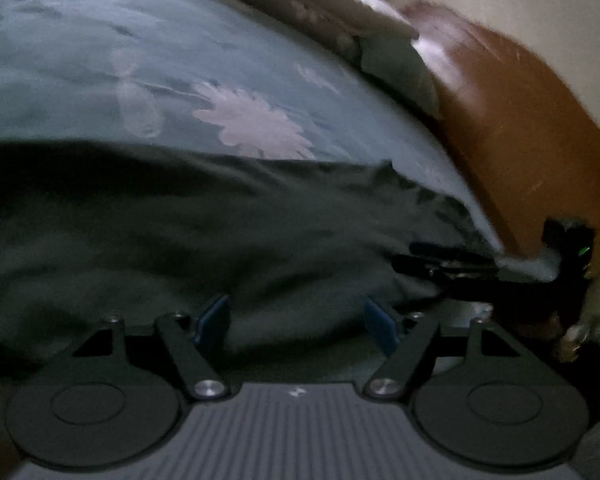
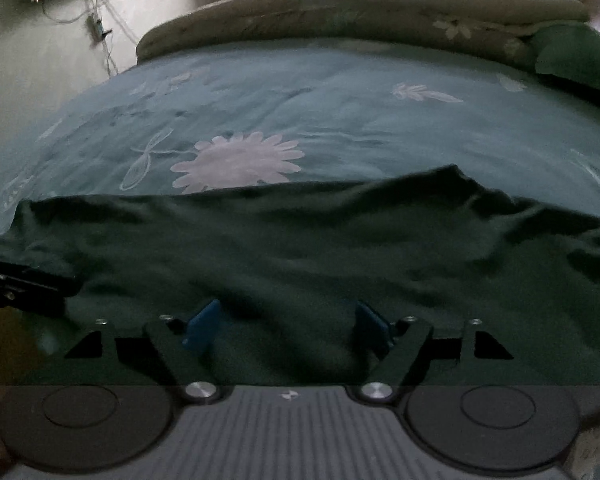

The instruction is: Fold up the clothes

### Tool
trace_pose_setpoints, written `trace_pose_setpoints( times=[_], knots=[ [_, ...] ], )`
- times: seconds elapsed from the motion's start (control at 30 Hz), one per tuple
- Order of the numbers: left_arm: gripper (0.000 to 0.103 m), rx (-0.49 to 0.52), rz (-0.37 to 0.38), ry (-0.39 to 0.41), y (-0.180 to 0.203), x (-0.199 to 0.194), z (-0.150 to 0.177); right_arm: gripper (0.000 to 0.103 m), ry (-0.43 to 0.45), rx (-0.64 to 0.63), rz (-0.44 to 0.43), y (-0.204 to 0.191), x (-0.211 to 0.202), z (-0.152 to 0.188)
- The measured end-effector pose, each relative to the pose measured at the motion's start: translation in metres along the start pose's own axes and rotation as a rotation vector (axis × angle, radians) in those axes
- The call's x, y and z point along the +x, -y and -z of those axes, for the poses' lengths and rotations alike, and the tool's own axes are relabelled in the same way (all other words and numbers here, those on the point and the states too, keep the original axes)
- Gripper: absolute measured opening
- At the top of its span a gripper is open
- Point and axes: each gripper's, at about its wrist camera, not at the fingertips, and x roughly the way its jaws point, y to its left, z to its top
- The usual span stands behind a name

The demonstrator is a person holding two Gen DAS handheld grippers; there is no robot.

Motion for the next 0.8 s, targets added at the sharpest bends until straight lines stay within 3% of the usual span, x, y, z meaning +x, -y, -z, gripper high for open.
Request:
trace_pose_setpoints(
  times=[0.17,0.3,0.43,0.57,0.67,0.8],
  knots=[
    [0.074,-0.034,-0.146,0.054,-0.014,-0.044,0.004,0.088,0.065,0.061,0.029,0.019,-0.007,0.020],
    [0.078,0.026,-0.146,0.149,-0.007,-0.046,-0.010,0.095,0.101,0.081,0.014,0.018,-0.011,0.027],
    [0.077,0.001,-0.245,0.114,-0.024,-0.032,-0.011,0.098,0.104,0.074,0.020,0.014,-0.012,0.031],
    [0.076,-0.078,-0.280,0.126,-0.041,-0.059,0.003,0.101,0.100,0.080,0.010,0.018,-0.014,0.034],
    [0.076,-0.066,-0.341,0.132,-0.043,-0.078,0.000,0.103,0.098,0.067,0.018,0.016,-0.012,0.036],
    [0.078,-0.033,-0.343,0.199,-0.046,-0.078,-0.026,0.103,0.094,0.034,0.040,0.010,-0.009,0.037]
  ],
)
